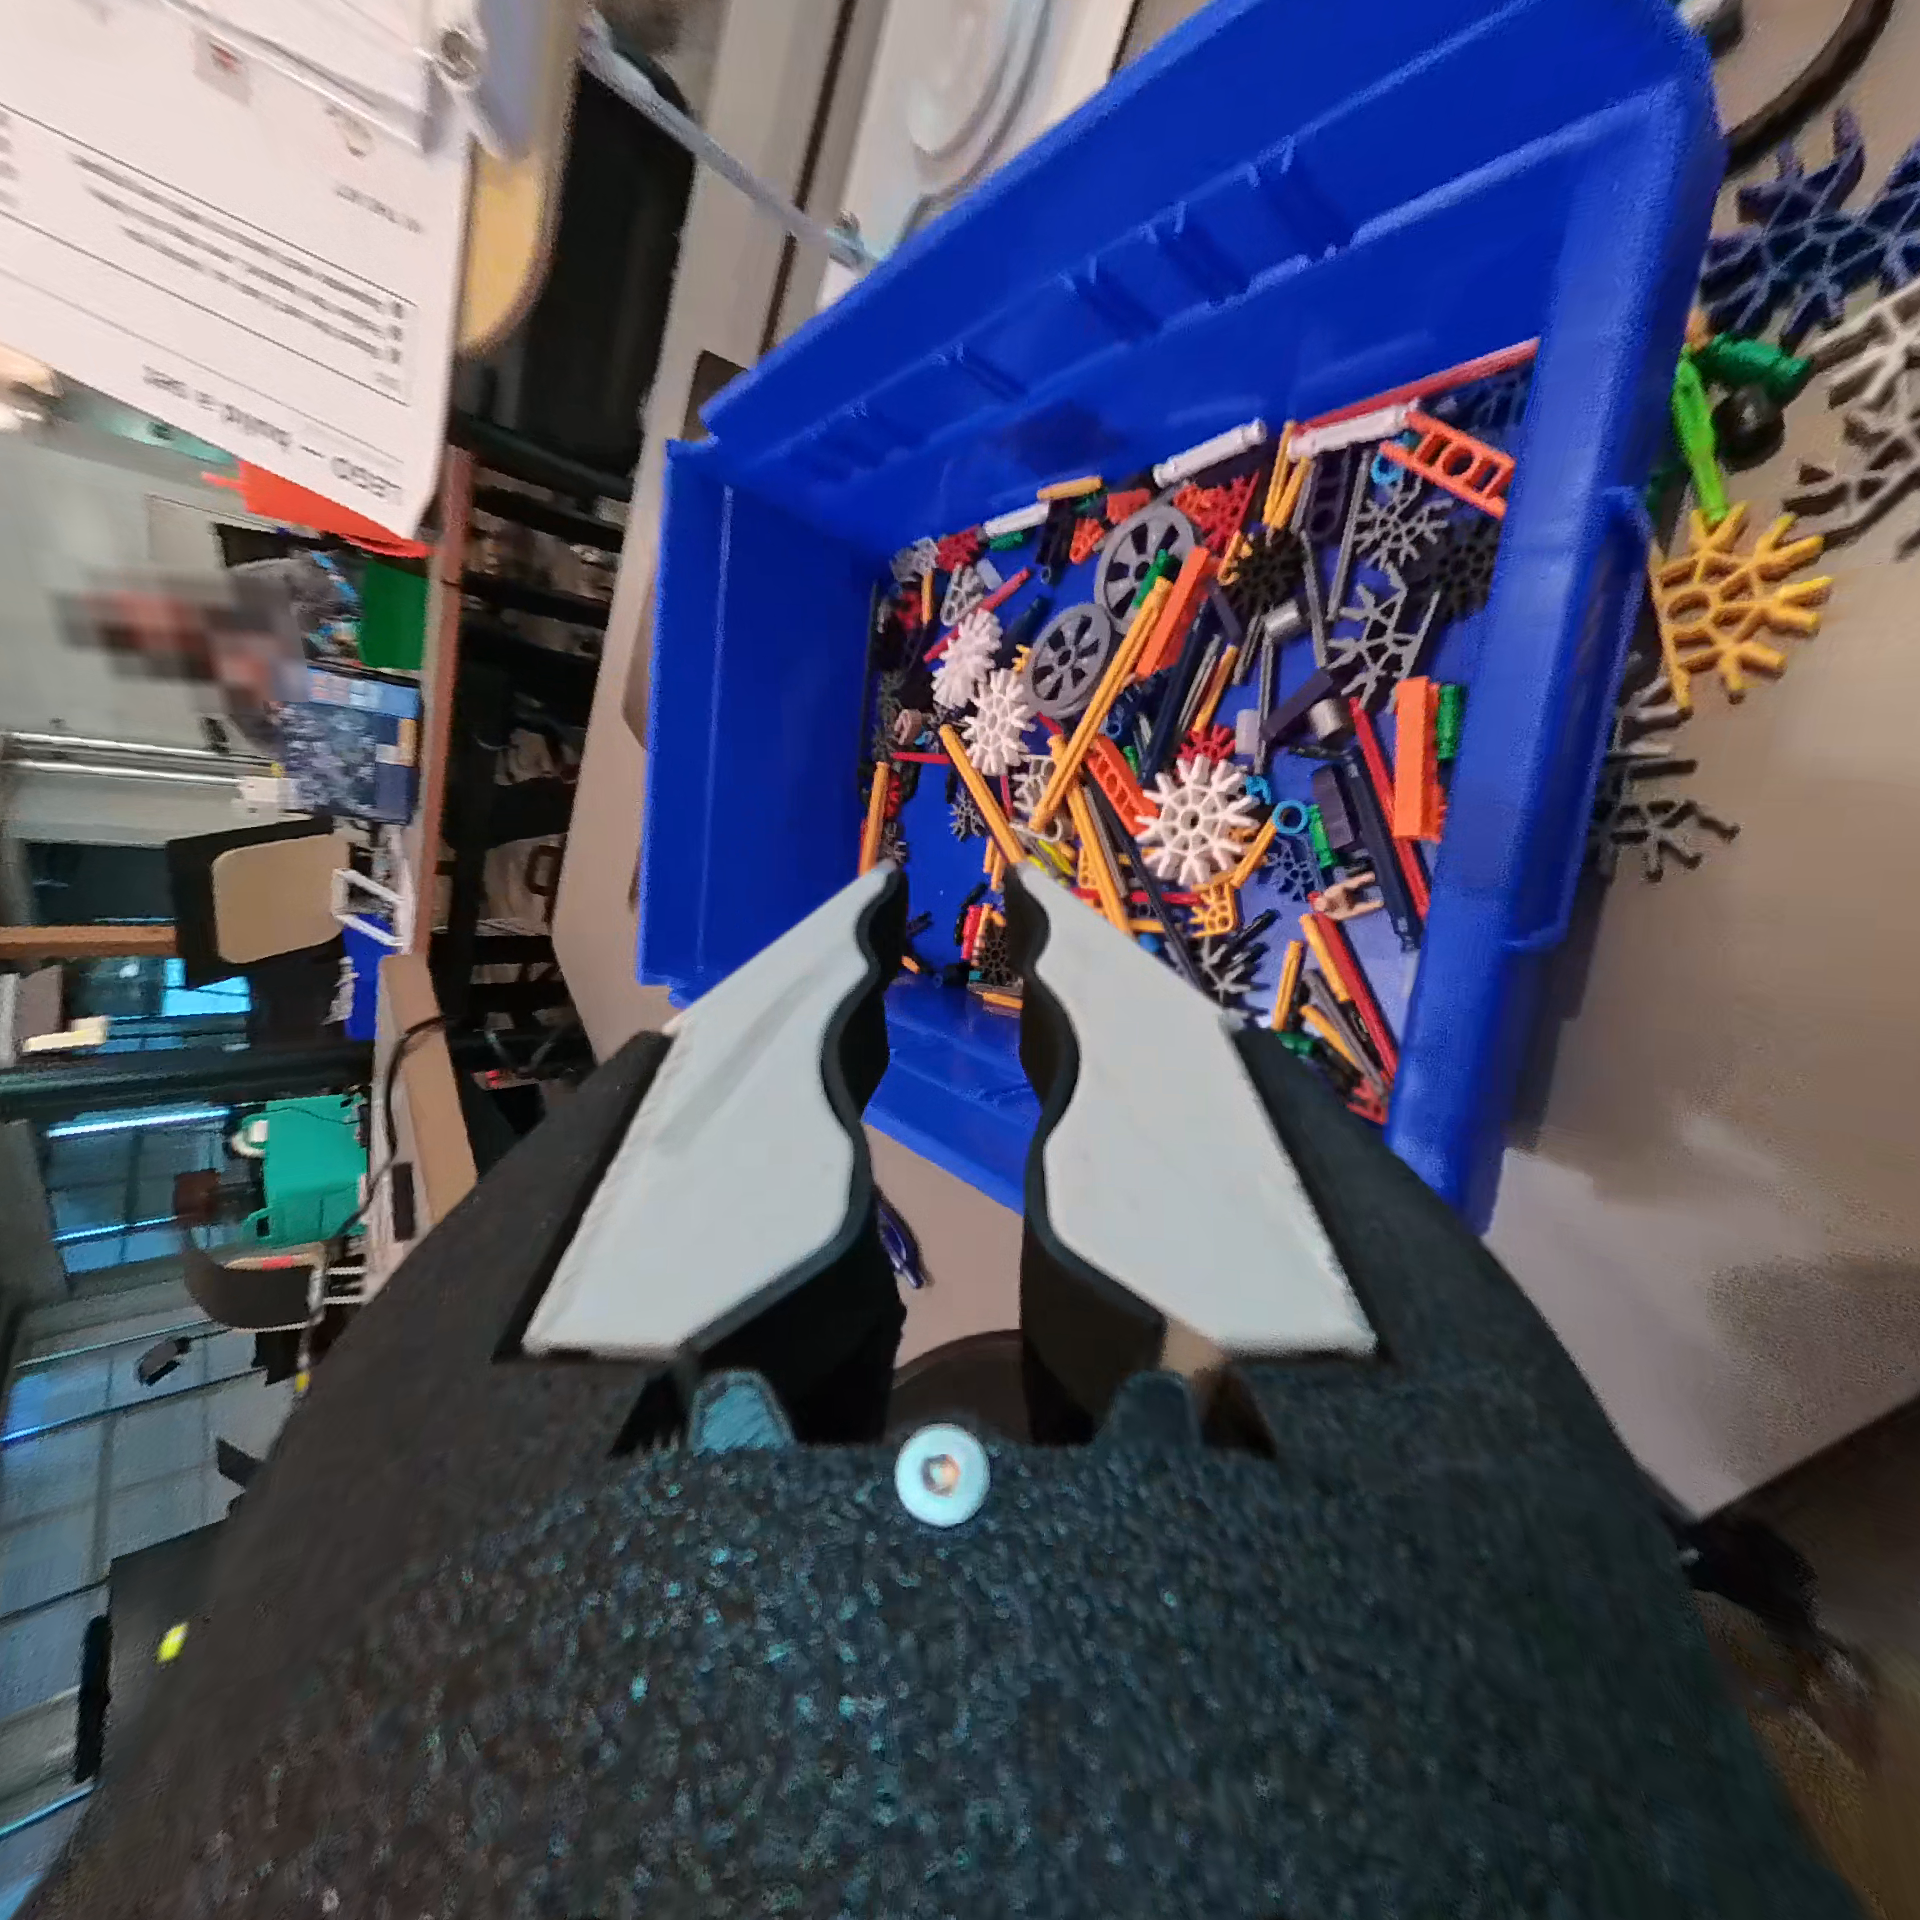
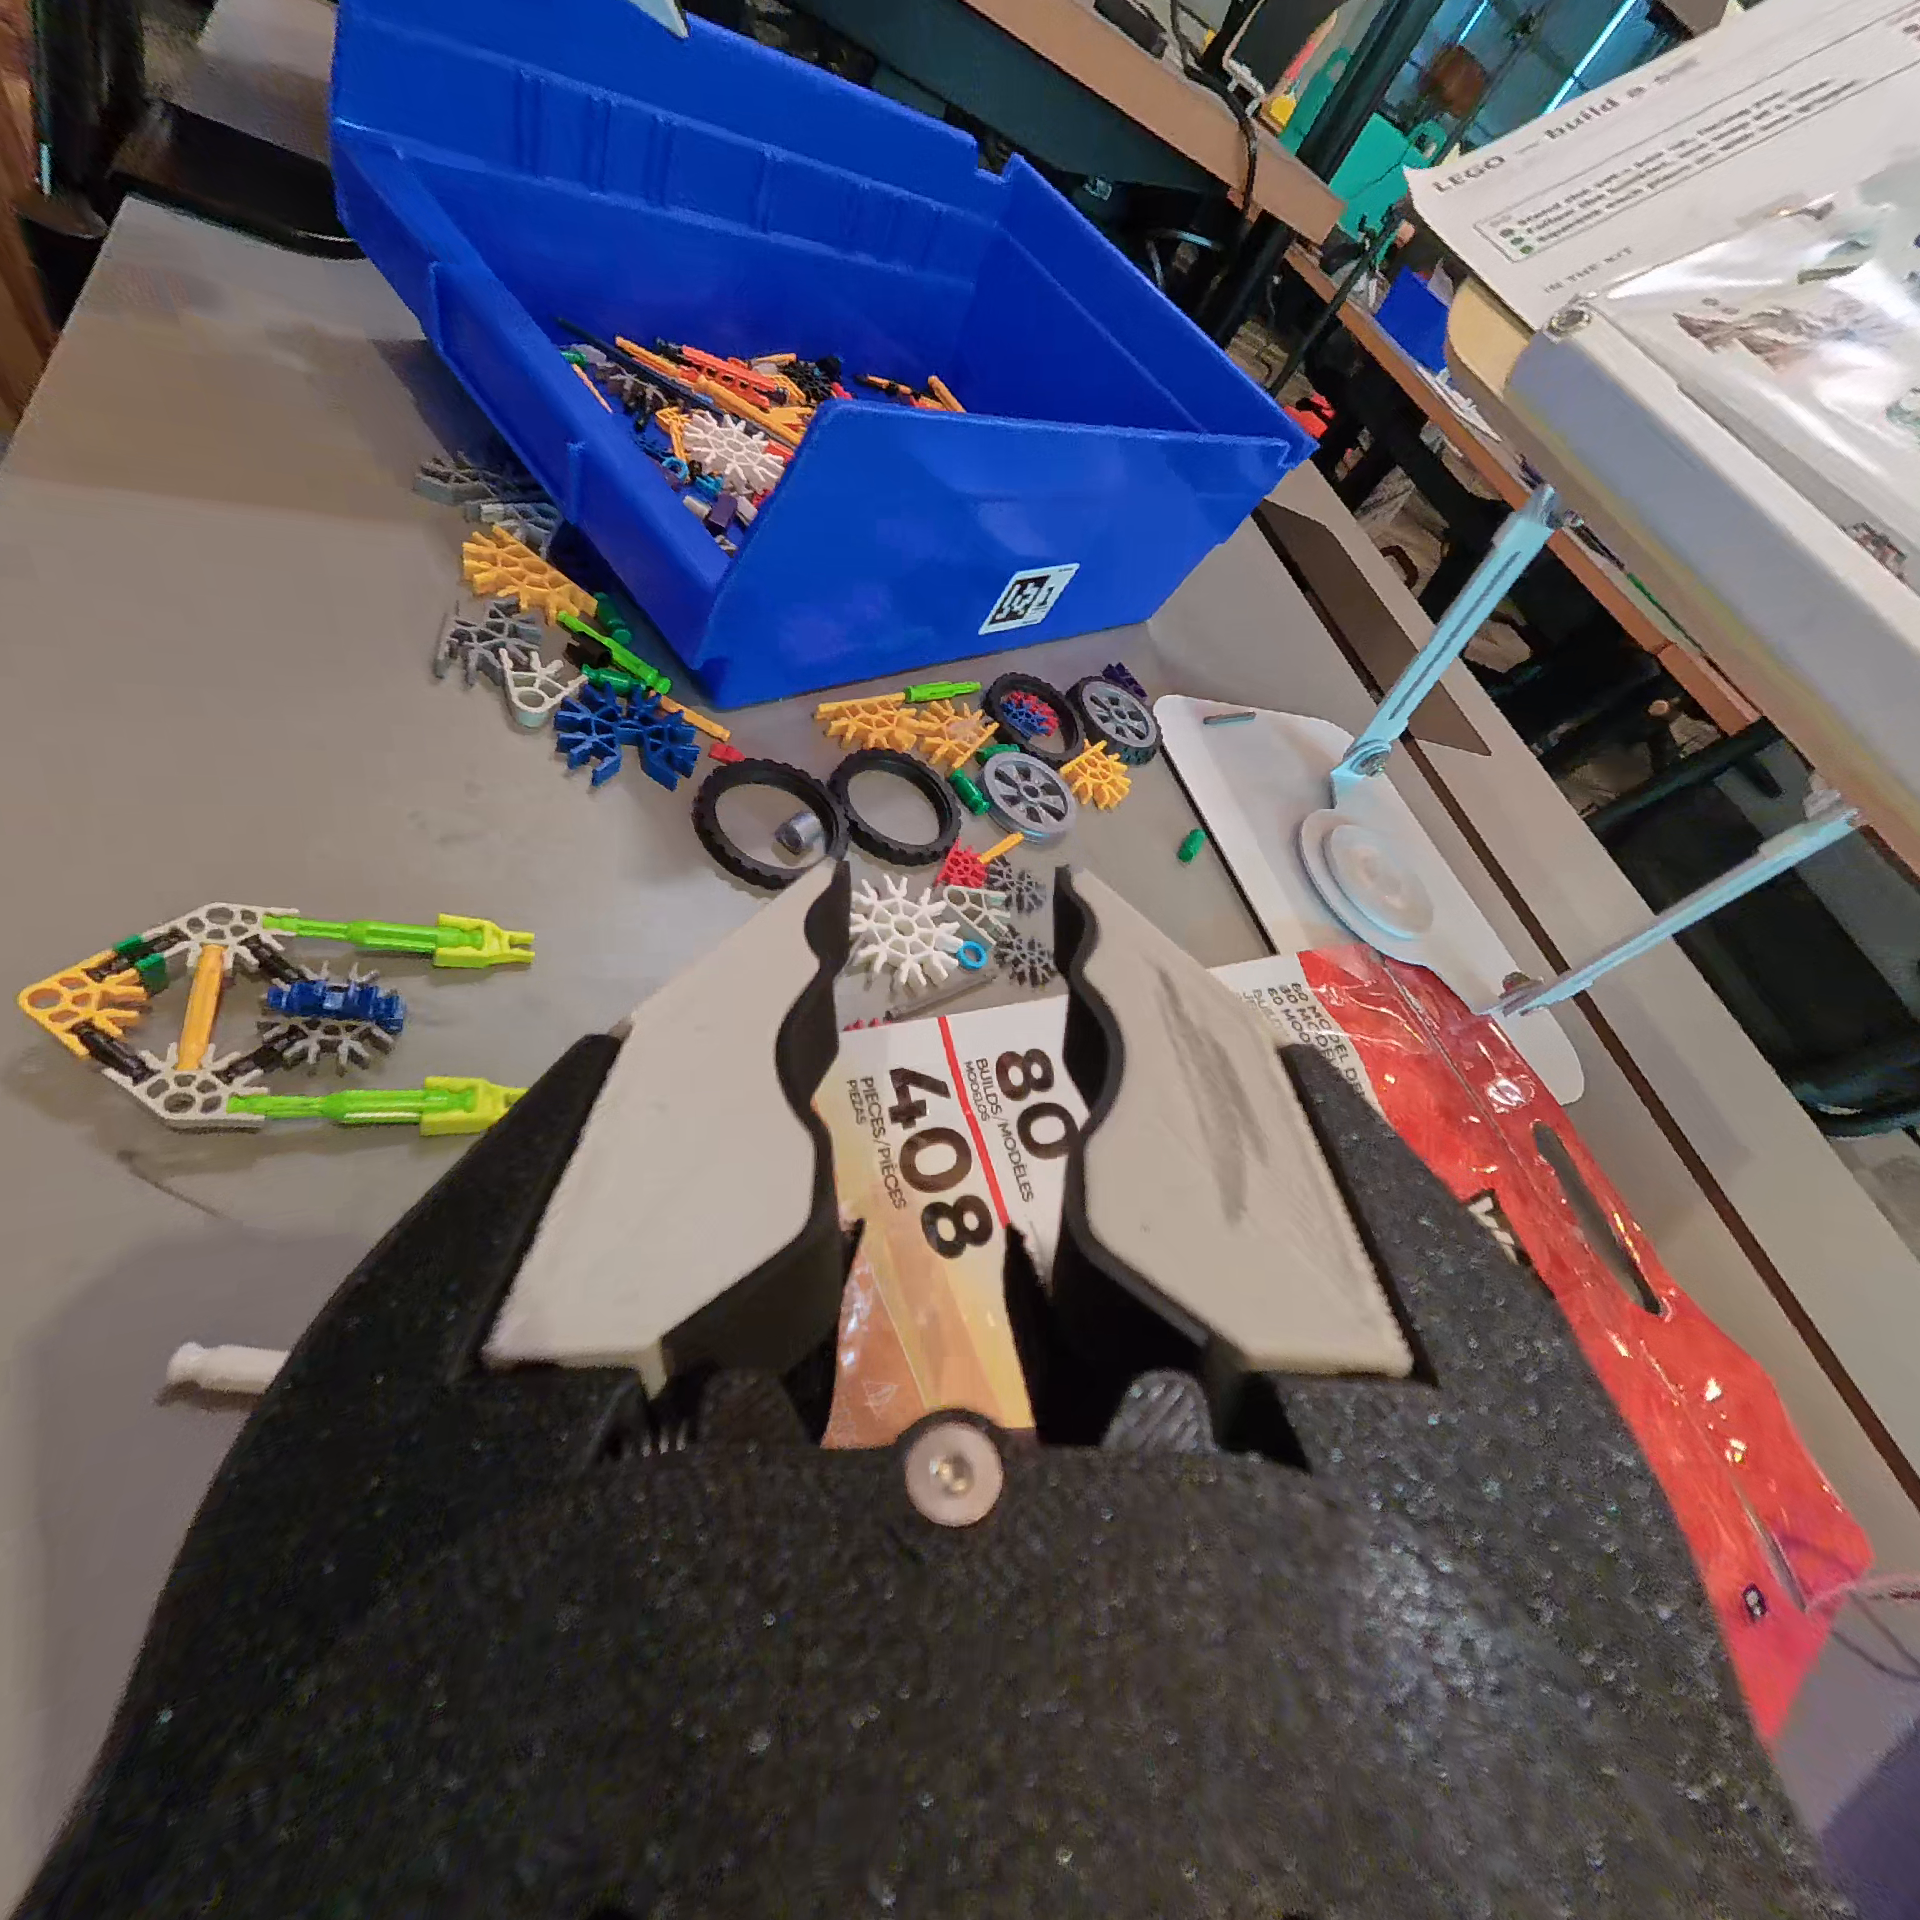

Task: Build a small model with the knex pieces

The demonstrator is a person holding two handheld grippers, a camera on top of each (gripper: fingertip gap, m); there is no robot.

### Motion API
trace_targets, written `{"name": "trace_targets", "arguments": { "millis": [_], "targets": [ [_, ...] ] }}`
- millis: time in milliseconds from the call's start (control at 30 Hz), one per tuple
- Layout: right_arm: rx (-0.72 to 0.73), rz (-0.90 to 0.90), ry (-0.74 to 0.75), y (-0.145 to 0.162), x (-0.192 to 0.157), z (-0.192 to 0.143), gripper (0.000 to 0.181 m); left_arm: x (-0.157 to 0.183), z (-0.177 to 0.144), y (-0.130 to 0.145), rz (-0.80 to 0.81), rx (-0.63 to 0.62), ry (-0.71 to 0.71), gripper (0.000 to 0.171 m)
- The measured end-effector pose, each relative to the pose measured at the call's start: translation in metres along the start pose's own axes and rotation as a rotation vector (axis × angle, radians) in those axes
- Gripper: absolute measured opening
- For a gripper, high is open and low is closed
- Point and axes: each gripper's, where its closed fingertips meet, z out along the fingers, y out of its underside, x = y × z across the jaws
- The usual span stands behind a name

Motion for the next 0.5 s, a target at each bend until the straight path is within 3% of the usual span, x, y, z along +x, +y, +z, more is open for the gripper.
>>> {"name": "trace_targets", "arguments": {
  "millis": [267,500],
  "targets": [
    [0.03,0.057,0.013,0.005,0.011,-0.004,0.036,0.019,0.033,0.015,0.028,-0.091,0.417,0.015],
    [0.036,0.095,-0.001,0.012,0.013,-0.002,0.036,0.03,0.05,0.027,0.103,-0.153,0.633,0.035]
  ]
}}
